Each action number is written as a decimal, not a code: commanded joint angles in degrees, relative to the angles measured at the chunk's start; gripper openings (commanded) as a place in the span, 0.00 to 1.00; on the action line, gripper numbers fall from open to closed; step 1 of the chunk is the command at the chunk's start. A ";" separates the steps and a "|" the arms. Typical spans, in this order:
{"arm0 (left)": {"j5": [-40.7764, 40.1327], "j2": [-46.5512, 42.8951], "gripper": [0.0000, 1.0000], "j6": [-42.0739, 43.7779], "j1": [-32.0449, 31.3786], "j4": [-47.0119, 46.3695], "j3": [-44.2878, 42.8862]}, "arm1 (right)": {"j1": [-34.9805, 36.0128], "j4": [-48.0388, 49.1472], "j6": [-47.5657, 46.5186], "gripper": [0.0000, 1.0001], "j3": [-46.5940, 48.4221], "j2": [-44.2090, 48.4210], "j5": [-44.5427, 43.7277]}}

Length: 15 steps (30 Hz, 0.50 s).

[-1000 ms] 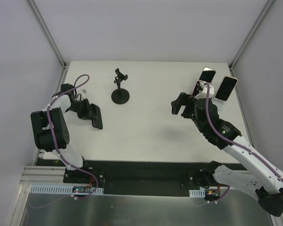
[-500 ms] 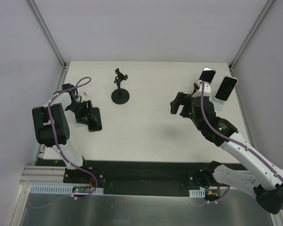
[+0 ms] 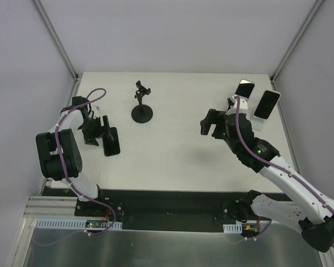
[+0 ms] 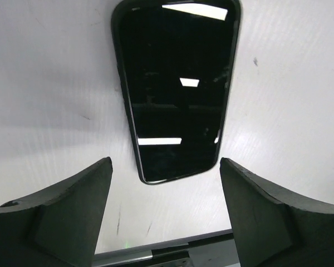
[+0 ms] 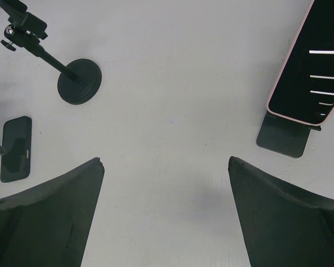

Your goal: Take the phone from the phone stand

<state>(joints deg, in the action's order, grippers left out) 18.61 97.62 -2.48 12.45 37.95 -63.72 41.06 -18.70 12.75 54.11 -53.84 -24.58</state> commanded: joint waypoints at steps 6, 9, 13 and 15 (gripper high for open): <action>2.21 -11.83 0.78 -5.51 -5.32 -1.91 5.71 | -0.36 1.47 -0.10 0.96 2.50 -0.47 0.32; 2.57 -12.28 0.79 -6.75 -8.12 -3.93 6.68 | -0.36 2.09 0.43 0.96 2.32 -0.91 0.85; 1.34 -11.58 0.81 -9.29 -13.84 -6.22 5.11 | -0.28 2.61 0.96 0.96 2.23 -1.53 1.72; 0.90 -10.71 0.82 -10.87 -15.34 -8.24 5.19 | -0.36 2.88 1.48 0.96 2.06 -1.53 1.73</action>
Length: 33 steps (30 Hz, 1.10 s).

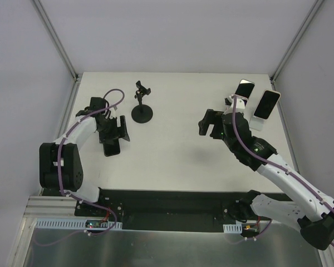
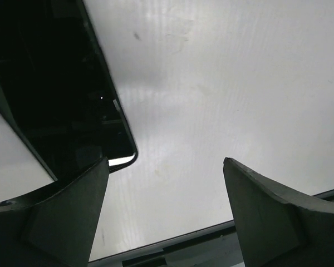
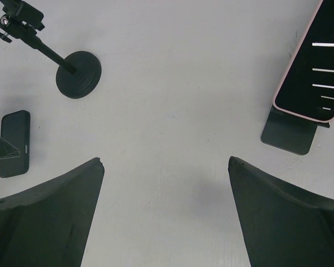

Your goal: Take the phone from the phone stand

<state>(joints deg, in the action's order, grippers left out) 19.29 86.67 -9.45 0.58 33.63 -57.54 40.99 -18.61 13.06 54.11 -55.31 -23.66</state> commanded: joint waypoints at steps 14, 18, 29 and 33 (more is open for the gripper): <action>0.13 3.24 0.90 -8.83 -8.66 -15.07 -0.20 | -0.30 3.06 2.06 0.97 -0.85 2.66 -1.92; 0.75 3.50 0.91 -12.86 -9.37 -21.74 0.41 | -0.30 3.14 2.06 0.97 -0.49 2.22 -1.92; 3.74 12.81 0.90 -19.19 -10.42 -31.16 -5.12 | -0.21 2.79 2.32 0.97 -0.93 3.36 -3.23; 3.92 16.68 0.88 -22.27 -10.68 -33.01 -7.84 | -0.21 1.92 2.32 0.97 -1.28 4.42 -4.29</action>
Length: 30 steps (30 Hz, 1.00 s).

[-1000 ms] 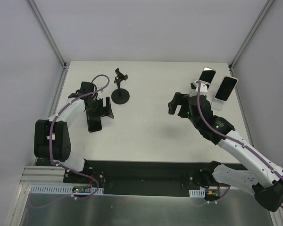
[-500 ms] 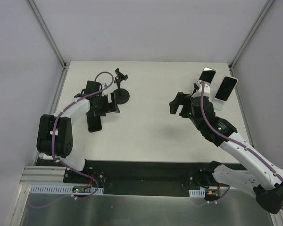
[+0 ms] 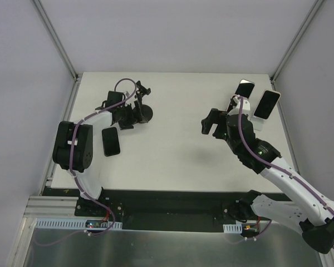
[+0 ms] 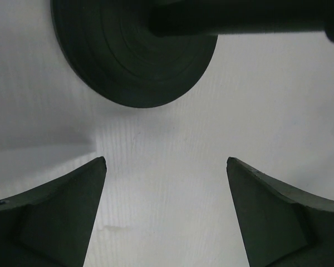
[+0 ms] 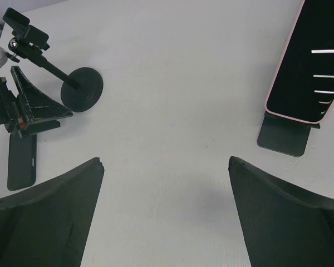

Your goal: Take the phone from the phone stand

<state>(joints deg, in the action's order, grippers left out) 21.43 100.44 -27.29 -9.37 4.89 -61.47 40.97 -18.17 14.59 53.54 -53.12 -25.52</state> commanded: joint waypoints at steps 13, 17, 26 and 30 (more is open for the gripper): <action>1.16 13.63 0.87 -7.34 -0.74 -6.82 -14.37 | -0.19 -0.11 0.79 0.97 -1.51 4.08 -4.19; 0.28 16.18 0.87 -6.64 -0.65 -6.73 -17.88 | -0.28 -0.63 0.18 0.97 -1.51 4.61 -4.80; -2.62 7.06 0.99 -4.53 -0.74 -6.82 -7.80 | -3.00 -4.84 -5.27 0.96 2.26 3.65 -5.51; -4.55 -3.02 0.99 -2.34 -0.74 -6.64 -0.59 | -7.29 -7.31 -7.73 0.96 5.69 1.01 -2.97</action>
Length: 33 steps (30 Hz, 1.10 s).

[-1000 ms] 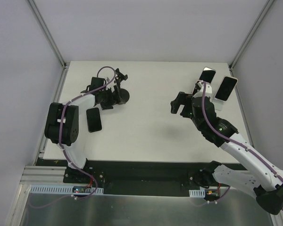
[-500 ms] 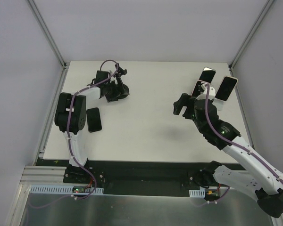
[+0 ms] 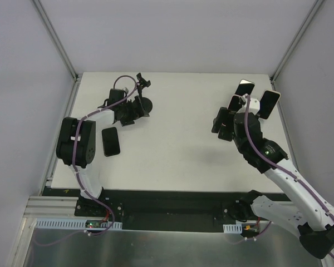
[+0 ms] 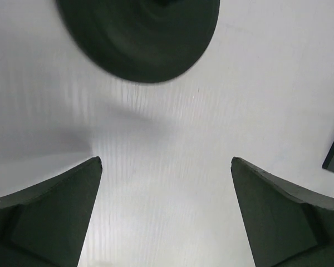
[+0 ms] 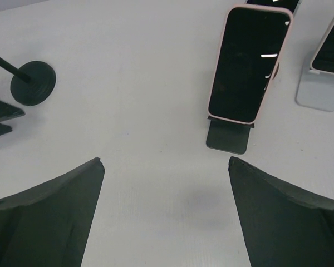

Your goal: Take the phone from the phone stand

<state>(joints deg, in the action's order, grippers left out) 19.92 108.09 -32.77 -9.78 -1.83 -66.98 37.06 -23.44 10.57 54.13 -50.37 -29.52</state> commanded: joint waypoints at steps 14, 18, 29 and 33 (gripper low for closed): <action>-14.90 -50.24 0.99 21.16 -0.33 14.73 19.51 | -20.35 -4.60 -2.75 0.96 13.90 -19.75 10.70; -19.56 -64.19 0.99 23.28 -0.33 18.00 23.73 | -23.08 -1.53 -3.01 0.96 15.39 -26.16 10.71; -29.94 -76.90 0.99 27.06 -0.33 16.60 32.97 | -25.81 3.75 -3.53 0.96 18.91 -36.64 9.04; -29.07 -73.91 0.99 28.73 0.37 15.80 31.74 | -26.25 4.55 -3.63 0.96 19.61 -39.19 8.69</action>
<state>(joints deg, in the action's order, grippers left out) -7.57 32.05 -6.94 -9.76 16.05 -34.00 11.51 -21.69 7.75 70.63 -88.03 -20.08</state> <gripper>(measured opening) 0.992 0.964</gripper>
